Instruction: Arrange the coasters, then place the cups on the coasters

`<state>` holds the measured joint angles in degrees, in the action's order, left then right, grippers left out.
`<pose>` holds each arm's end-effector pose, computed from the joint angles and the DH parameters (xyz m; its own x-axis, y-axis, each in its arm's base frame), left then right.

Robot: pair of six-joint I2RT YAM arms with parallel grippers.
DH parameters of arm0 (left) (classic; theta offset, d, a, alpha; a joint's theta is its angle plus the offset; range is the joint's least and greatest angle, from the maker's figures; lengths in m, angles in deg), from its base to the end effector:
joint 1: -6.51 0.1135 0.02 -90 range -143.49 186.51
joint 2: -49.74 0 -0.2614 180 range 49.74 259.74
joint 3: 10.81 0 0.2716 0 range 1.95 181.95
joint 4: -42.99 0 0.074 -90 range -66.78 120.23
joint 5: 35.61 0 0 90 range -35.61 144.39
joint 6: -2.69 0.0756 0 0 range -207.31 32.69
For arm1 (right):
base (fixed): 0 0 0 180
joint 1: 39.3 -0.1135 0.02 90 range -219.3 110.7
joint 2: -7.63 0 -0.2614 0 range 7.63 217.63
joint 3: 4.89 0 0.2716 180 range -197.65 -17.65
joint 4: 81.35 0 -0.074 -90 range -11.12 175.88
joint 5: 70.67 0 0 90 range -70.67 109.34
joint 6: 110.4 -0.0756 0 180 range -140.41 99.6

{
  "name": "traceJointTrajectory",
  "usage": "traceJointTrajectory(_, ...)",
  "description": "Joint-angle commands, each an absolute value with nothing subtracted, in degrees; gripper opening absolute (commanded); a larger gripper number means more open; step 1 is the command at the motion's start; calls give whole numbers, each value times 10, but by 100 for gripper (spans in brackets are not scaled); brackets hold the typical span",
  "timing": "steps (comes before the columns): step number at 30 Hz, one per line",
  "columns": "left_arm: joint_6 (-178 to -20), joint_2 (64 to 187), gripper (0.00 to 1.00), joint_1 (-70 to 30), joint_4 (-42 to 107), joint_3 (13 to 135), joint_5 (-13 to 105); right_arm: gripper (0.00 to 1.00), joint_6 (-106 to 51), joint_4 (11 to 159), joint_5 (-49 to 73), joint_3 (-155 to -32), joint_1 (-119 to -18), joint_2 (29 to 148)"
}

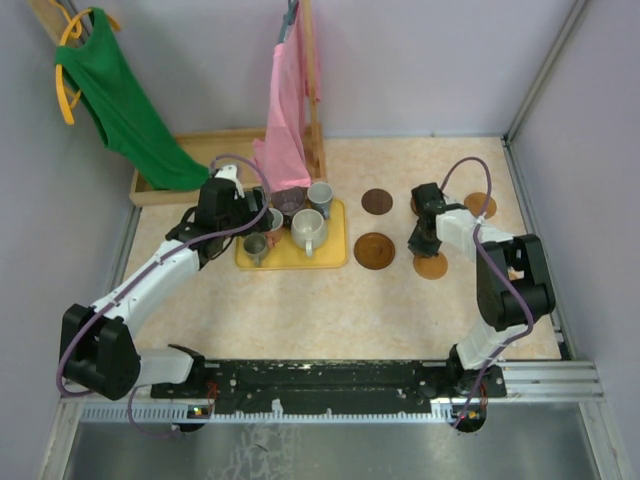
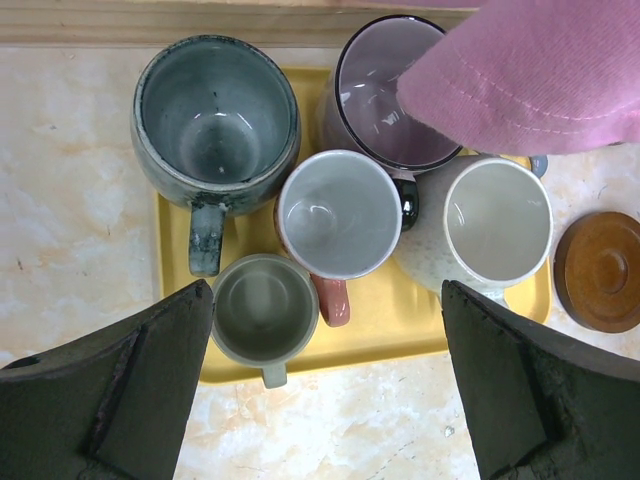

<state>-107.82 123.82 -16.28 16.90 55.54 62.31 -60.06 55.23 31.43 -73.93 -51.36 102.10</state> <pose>0.3185 -0.1225 0.2455 -0.5781 -0.1335 -0.8050 0.0807 0.9723 -0.2193 0.3349 0.0553 0.1195 -0.7853 0.4704 -0.4025 0.4818 0.8727 0.0798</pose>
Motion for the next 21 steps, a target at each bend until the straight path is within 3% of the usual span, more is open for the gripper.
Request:
traceJointTrajectory(1, -1069, 1236, 100, -166, 167, 573, 633, 18, -609, 581, 304, -767, -521, 1060)
traceJointTrajectory(21, -1063, 1232, 100, -165, 167, 569, 641, 18, -586, 576, 350, -828, -497, 1120)
